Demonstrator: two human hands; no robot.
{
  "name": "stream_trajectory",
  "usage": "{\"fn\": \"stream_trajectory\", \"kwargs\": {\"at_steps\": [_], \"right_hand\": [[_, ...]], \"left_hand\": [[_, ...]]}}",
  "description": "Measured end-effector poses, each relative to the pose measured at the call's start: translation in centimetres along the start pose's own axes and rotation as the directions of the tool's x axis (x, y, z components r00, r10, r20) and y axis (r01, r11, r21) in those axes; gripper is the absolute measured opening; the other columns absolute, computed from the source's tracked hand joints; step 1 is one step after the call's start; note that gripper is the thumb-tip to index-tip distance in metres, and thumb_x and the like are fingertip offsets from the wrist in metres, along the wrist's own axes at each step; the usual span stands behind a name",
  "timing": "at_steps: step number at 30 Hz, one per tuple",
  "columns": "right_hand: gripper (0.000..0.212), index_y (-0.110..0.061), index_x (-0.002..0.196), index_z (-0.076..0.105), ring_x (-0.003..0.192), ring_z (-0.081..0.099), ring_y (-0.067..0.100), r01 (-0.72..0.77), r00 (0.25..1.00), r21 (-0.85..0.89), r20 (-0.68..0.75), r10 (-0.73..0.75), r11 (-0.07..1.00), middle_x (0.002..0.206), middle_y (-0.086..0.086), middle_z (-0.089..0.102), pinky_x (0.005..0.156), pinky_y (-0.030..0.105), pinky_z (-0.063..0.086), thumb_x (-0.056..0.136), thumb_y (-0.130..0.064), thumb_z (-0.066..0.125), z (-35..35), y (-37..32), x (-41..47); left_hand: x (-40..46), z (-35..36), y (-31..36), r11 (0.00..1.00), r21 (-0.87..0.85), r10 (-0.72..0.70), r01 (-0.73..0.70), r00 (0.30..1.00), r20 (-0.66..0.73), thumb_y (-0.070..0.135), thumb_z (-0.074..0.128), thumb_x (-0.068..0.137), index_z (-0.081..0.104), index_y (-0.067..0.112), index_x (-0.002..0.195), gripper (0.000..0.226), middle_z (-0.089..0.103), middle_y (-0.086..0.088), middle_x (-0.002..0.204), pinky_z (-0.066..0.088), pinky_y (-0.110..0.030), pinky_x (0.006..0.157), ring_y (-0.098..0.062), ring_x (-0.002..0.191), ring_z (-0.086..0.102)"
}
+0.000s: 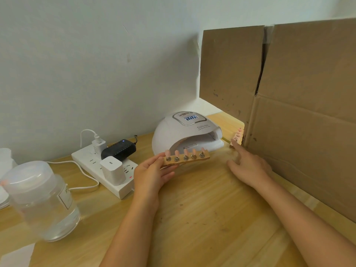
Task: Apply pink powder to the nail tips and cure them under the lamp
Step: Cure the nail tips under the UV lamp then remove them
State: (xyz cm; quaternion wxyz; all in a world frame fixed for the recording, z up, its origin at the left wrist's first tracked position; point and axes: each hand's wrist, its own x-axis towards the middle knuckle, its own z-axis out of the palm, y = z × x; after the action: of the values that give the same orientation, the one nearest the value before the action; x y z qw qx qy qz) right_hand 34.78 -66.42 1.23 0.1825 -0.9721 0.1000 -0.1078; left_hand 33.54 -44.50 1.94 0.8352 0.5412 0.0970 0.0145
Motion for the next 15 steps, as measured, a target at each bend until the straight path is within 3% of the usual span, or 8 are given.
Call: {"fn": "stream_trajectory", "kwargs": {"at_steps": [2,3,5,6,7,9,12,15], "right_hand": [[0.055,-0.041,0.141,0.026,0.062,0.056,0.012,-0.011,0.999,0.252,0.040,0.001,0.968,0.059,-0.008,0.056,0.053,0.026,0.037,0.091,-0.031,0.045,-0.1,-0.1,-0.5],[0.051,-0.039,0.138,0.033,0.052,0.052,0.009,-0.066,0.996,0.465,0.091,0.026,0.883,0.056,-0.006,0.059,0.050,0.023,0.039,0.091,-0.025,0.047,-0.2,-0.3,-0.6],[0.038,-0.028,0.129,0.048,0.036,0.038,0.006,-0.266,0.953,0.811,0.301,0.017,0.521,0.058,-0.005,0.064,0.036,0.017,0.031,0.093,-0.020,0.048,-0.7,-0.9,-0.8],[0.032,-0.023,0.125,0.053,0.035,0.035,0.004,-0.356,0.917,0.863,0.396,-0.042,0.360,0.063,-0.004,0.066,0.032,0.015,0.026,0.093,-0.022,0.048,-1.0,-1.3,-1.0],[0.030,-0.019,0.120,0.057,0.037,0.037,0.003,-0.414,0.884,0.868,0.455,-0.107,0.274,0.069,-0.004,0.067,0.031,0.014,0.025,0.092,-0.025,0.047,-1.2,-1.6,-1.1],[0.030,-0.017,0.114,0.061,0.042,0.045,0.002,-0.473,0.837,0.852,0.514,-0.188,0.224,0.073,-0.003,0.068,0.032,0.013,0.030,0.089,-0.028,0.049,-1.3,-2.2,-1.3],[0.026,-0.015,0.103,0.063,0.043,0.048,0.003,-0.526,0.811,0.828,0.558,-0.177,0.195,0.063,-0.004,0.060,0.033,0.013,0.036,0.082,-0.029,0.056,-1.2,-2.8,-1.2],[0.023,-0.012,0.093,0.063,0.047,0.057,0.005,-0.544,0.795,0.812,0.579,-0.180,0.209,0.068,0.000,0.065,0.036,0.014,0.043,0.074,-0.026,0.062,-1.1,-3.3,-1.1]], "left_hand": [[0.0,0.0,0.0,1.000,0.013,0.002,-0.002,1.000,-0.003,0.002,0.047,0.091,0.063,0.013,0.079,0.023,0.070,0.000,0.064,0.055,-0.020,0.050,-0.014,0.059,0.069],[0.0,0.1,0.0,1.000,0.020,0.003,-0.002,1.000,-0.007,0.001,0.047,0.091,0.063,0.014,0.078,0.024,0.070,-0.002,0.065,0.055,-0.020,0.051,-0.014,0.059,0.068],[0.0,0.2,0.1,1.000,0.028,0.000,0.000,1.000,-0.014,0.001,0.048,0.090,0.063,0.015,0.076,0.025,0.070,-0.005,0.070,0.055,-0.020,0.050,-0.015,0.059,0.068],[0.0,0.2,0.1,1.000,0.030,-0.001,0.001,1.000,-0.013,0.001,0.048,0.090,0.064,0.015,0.076,0.025,0.069,-0.005,0.071,0.055,-0.020,0.050,-0.015,0.058,0.068],[-0.1,0.2,0.1,1.000,0.030,0.000,0.000,1.000,-0.012,0.001,0.048,0.090,0.064,0.015,0.076,0.025,0.069,-0.004,0.070,0.054,-0.020,0.049,-0.015,0.059,0.068],[0.0,0.1,0.2,1.000,0.025,0.002,-0.001,1.000,-0.012,0.002,0.049,0.090,0.064,0.014,0.078,0.023,0.070,0.000,0.066,0.054,-0.019,0.048,-0.015,0.060,0.069],[0.0,0.0,0.2,1.000,0.011,-0.002,0.002,1.000,-0.005,0.002,0.049,0.090,0.064,0.013,0.080,0.021,0.071,0.001,0.066,0.053,-0.019,0.048,-0.016,0.062,0.069],[0.0,0.1,0.1,1.000,0.021,-0.003,0.003,1.000,0.013,0.002,0.048,0.091,0.064,0.013,0.078,0.023,0.070,0.002,0.062,0.053,-0.019,0.047,-0.015,0.060,0.069]]}}
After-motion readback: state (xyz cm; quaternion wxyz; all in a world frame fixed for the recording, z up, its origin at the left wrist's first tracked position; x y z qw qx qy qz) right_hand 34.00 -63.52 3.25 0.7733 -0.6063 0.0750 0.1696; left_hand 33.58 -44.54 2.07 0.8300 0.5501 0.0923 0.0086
